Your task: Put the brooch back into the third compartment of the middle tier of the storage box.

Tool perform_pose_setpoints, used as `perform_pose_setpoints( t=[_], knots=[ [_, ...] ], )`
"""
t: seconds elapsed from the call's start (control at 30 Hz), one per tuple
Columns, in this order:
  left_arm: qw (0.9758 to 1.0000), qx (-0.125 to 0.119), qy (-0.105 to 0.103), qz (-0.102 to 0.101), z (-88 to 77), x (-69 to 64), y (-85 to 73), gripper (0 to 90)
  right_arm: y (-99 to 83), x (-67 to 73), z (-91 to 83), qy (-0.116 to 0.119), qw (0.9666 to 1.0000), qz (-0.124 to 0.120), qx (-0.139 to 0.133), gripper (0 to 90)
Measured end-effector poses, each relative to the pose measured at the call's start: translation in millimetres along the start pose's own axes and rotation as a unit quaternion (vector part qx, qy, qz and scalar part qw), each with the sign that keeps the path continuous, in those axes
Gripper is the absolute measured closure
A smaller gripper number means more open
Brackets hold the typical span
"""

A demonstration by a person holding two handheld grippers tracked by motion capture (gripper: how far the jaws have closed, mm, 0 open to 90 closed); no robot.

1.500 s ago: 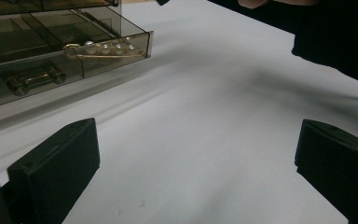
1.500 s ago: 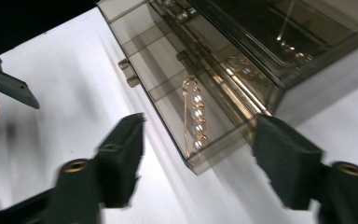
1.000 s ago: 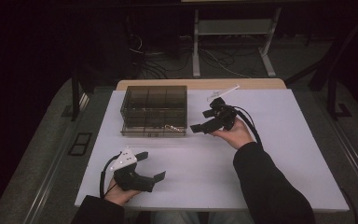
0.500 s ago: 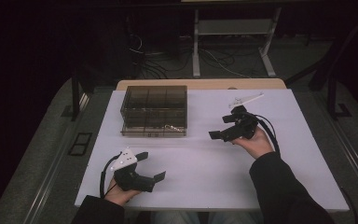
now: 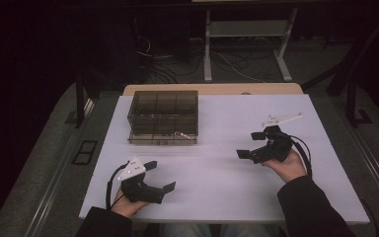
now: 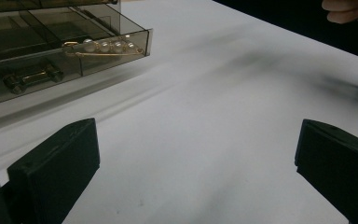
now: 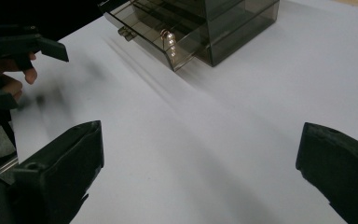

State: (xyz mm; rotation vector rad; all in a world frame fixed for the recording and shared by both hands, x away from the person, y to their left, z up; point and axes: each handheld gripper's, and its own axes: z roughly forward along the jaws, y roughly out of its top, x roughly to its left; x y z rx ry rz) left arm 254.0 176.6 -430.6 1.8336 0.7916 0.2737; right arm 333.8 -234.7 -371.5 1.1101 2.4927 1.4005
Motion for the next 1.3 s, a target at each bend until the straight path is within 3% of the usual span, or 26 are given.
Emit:
perform_pose_setpoints(
  t=[0.43,0.97,1.3],
  knots=[
    [1.0,0.001,0.001,0.0,0.0,-0.1,-0.2,0.0,-32.8,-0.6,-22.8,-0.02,0.9997,0.01,-0.013,0.4],
    [1.0,0.003,0.002,0.0,0.2,0.4,-0.4,0.0,-81.5,-6.1,-40.8,-0.043,0.9979,0.04,-0.029,0.4],
    [1.0,0.007,-0.001,0.0,0.5,0.3,-0.4,0.0,-101.5,-6.2,-51.0,-0.063,0.9944,0.054,-0.066,0.4]
  ],
)
